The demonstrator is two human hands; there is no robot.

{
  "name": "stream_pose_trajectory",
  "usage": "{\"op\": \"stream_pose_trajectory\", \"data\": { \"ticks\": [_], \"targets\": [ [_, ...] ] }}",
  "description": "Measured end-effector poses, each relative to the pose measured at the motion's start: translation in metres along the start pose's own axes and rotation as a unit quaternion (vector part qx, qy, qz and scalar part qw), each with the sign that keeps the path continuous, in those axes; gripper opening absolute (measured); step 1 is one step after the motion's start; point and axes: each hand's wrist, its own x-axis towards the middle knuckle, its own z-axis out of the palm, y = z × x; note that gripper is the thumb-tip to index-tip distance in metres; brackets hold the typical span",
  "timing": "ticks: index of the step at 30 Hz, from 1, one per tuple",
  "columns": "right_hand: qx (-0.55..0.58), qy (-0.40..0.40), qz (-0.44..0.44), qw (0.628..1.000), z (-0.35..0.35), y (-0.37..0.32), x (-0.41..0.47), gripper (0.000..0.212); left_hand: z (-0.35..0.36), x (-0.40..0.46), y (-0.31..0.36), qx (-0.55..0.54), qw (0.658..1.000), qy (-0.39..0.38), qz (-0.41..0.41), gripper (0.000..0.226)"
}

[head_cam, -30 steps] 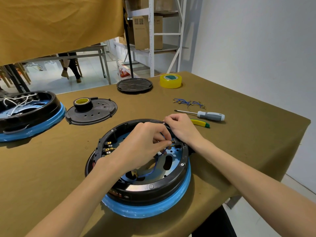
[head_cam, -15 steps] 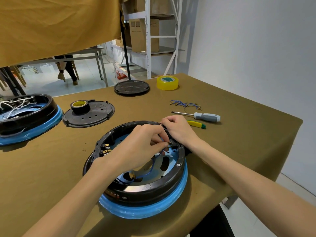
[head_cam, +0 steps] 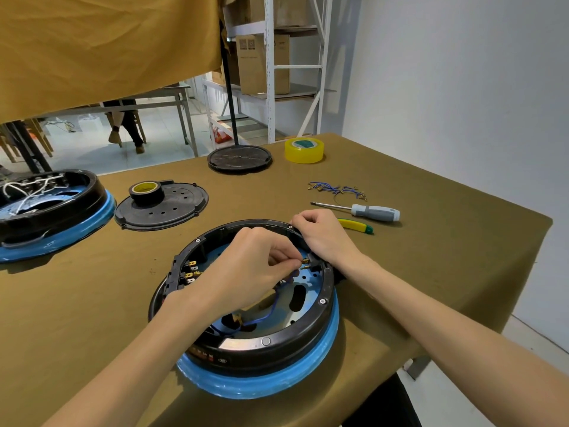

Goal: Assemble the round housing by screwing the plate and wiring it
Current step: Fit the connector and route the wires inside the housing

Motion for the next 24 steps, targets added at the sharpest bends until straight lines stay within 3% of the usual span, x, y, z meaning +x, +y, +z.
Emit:
{"op": "stream_pose_trajectory", "data": {
  "ticks": [5,8,9,11,14,17,19,21,24],
  "targets": [
    [0.013,-0.012,0.004,1.0,-0.002,0.002,0.0,0.045,0.0,-0.003,-0.003,-0.006,1.0,0.003,0.001,0.01],
    [0.0,0.047,-0.014,0.999,-0.016,0.004,0.009,0.037,0.0,-0.004,-0.004,0.004,1.0,0.003,0.012,0.009],
    [-0.053,0.074,-0.032,0.995,-0.025,0.008,0.015,0.032,0.0,-0.004,-0.004,0.011,1.0,0.001,0.015,0.01],
    [-0.269,0.062,-0.042,0.96,-0.042,0.017,0.028,0.027,0.0,-0.004,-0.004,0.024,0.999,-0.002,0.022,0.01],
    [-0.488,-0.035,0.034,0.871,-0.058,0.035,0.044,0.065,0.0,-0.003,-0.005,0.033,0.999,-0.003,0.027,0.01],
    [-0.538,-0.088,0.051,0.837,-0.066,0.041,0.056,0.08,0.0,-0.003,-0.005,0.034,0.999,-0.009,0.027,0.01],
    [-0.555,-0.114,0.043,0.823,-0.07,0.038,0.057,0.073,0.0,-0.002,-0.005,0.036,0.999,-0.011,0.025,0.01],
    [-0.585,-0.089,-0.01,0.806,-0.068,0.037,0.05,0.063,0.0,-0.002,-0.006,0.036,0.999,-0.012,0.025,0.011],
    [-0.553,-0.039,-0.048,0.831,-0.057,0.037,0.034,0.067,0.0,-0.002,-0.007,0.033,0.999,-0.012,0.025,0.01]
  ]
}}
